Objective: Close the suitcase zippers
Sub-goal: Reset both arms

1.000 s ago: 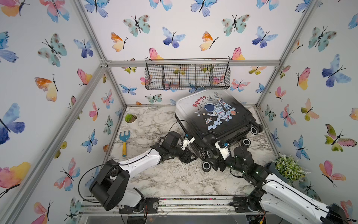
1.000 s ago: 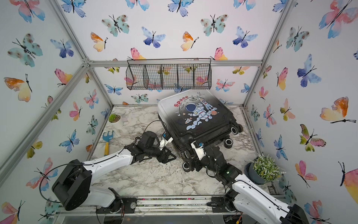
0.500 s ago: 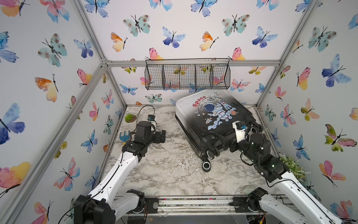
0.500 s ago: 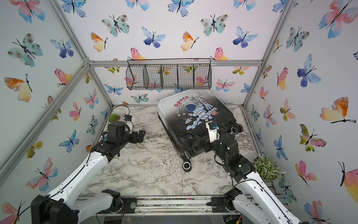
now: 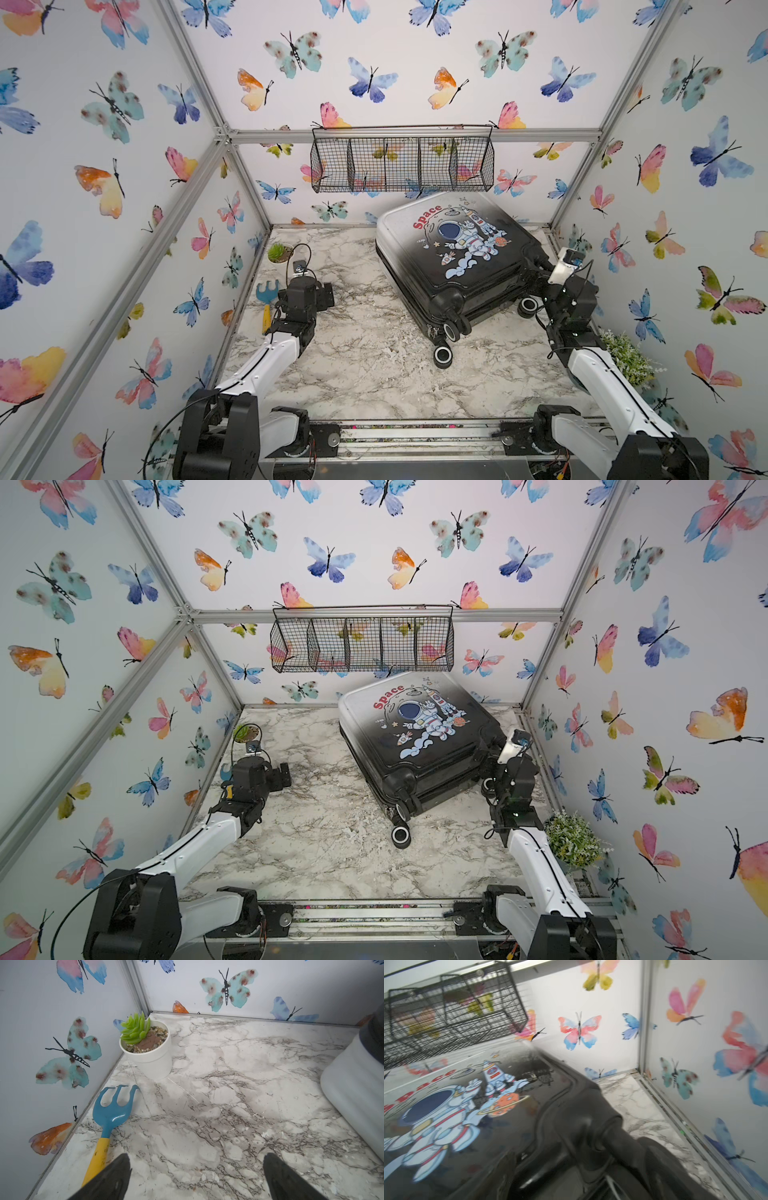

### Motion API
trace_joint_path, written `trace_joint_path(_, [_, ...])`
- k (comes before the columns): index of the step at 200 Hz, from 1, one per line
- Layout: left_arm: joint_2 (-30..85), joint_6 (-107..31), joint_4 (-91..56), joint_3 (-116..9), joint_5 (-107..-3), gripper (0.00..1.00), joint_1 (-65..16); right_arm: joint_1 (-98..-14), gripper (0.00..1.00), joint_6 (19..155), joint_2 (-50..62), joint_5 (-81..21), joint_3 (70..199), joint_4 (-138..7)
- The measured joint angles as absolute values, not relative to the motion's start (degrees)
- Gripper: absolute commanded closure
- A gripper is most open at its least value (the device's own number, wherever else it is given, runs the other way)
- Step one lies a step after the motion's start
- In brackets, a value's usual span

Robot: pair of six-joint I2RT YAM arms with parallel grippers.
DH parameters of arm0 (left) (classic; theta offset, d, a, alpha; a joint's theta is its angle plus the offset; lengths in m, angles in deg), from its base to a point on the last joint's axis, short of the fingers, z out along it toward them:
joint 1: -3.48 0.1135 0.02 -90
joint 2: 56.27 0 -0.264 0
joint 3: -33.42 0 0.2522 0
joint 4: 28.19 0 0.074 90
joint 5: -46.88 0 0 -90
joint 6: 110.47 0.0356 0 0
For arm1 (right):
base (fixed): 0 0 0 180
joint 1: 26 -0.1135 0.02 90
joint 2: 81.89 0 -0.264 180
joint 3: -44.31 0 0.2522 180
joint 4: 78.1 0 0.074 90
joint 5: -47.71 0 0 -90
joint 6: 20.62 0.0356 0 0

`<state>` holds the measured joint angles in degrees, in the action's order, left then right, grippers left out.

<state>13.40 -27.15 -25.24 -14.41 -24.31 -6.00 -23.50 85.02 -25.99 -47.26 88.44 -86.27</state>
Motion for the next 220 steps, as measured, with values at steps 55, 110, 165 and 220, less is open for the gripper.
trace_joint_path(55, [14.9,-27.1,-31.5,-12.5,-25.5,0.02,-4.1,-16.9,0.02,89.5,-28.1,-53.8,85.9,-81.1])
trace_joint_path(110, [18.1,-27.1,-35.3,-11.2,-27.0,0.02,-3.3,-16.4,0.02,90.1,-13.7,-46.1,78.4,-91.9])
trace_joint_path(165, [19.2,-27.1,-36.9,-10.4,-28.3,0.02,-2.2,-13.3,0.0,90.3,-2.9,-39.2,77.3,-113.1])
trace_joint_path(220, [19.9,-27.0,-36.9,-10.7,-29.6,0.02,-1.8,-8.6,0.02,89.9,11.9,-26.5,77.8,-137.7])
